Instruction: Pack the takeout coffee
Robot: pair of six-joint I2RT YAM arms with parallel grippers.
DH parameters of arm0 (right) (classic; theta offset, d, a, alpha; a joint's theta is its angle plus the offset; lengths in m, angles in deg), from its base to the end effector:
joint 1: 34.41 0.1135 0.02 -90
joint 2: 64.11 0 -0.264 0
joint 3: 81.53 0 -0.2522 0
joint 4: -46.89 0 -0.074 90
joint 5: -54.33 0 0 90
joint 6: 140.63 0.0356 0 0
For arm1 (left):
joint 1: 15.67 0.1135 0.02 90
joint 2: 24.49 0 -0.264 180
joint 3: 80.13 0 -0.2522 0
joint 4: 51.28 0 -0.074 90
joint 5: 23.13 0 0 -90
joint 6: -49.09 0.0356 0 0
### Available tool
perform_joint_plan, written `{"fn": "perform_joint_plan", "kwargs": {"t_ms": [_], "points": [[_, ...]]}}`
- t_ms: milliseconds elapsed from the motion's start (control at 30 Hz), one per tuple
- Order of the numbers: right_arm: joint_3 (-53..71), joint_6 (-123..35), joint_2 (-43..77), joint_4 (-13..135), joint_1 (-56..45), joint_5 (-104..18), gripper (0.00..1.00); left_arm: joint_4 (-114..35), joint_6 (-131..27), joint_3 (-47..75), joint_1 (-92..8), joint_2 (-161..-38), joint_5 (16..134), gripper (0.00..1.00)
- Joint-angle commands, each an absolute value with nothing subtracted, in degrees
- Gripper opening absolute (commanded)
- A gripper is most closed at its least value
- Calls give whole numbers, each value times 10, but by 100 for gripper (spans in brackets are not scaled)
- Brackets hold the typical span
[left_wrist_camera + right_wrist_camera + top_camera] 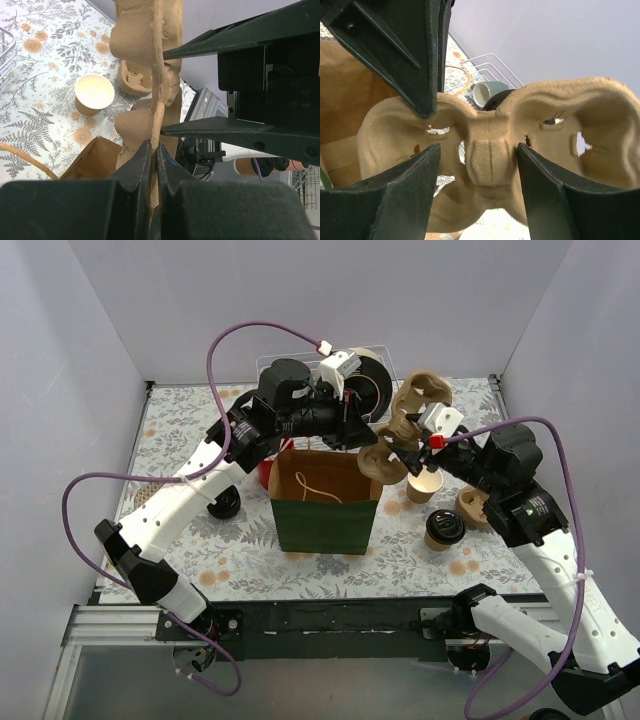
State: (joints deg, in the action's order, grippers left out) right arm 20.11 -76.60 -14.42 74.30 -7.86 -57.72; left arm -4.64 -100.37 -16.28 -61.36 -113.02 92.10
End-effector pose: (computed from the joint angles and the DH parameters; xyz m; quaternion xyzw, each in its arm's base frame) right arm 0.1528 0.0913 0.4382 -0.4263 0.5551 0.1373 0.7010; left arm 0.2246 -0.2518 0.4597 0.0306 0.8040 -0.5580 0.2031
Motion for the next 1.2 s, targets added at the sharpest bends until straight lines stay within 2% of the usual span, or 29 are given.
{"fn": "perform_joint_plan", "kwargs": {"t_ms": [0,333,500,667,733,900,1033,1167], "points": [[196,-795,-136,732,-49,-514,68,-34,-991,-187,-613,-1126,938,0],[185,-820,-123,766,4,-422,54,-25,-988,-188,-613,-1128,934,0],[183,-823,-123,776,8,-416,38,-25,-991,-193,-613,-1129,934,0],[199,-812,-138,760,8,-427,13,-32,-998,-194,-613,-1128,932,2],[208,-803,-145,751,8,-442,5,-38,-1001,-194,-613,-1126,925,30],[222,-759,-159,729,8,-458,1,-25,-992,-206,-612,-1113,837,62],[201,-679,-166,734,8,-465,1,19,-981,-225,-608,-1090,701,75],[206,-596,-172,712,8,-477,3,103,-976,-223,-605,-1061,548,78]]}}
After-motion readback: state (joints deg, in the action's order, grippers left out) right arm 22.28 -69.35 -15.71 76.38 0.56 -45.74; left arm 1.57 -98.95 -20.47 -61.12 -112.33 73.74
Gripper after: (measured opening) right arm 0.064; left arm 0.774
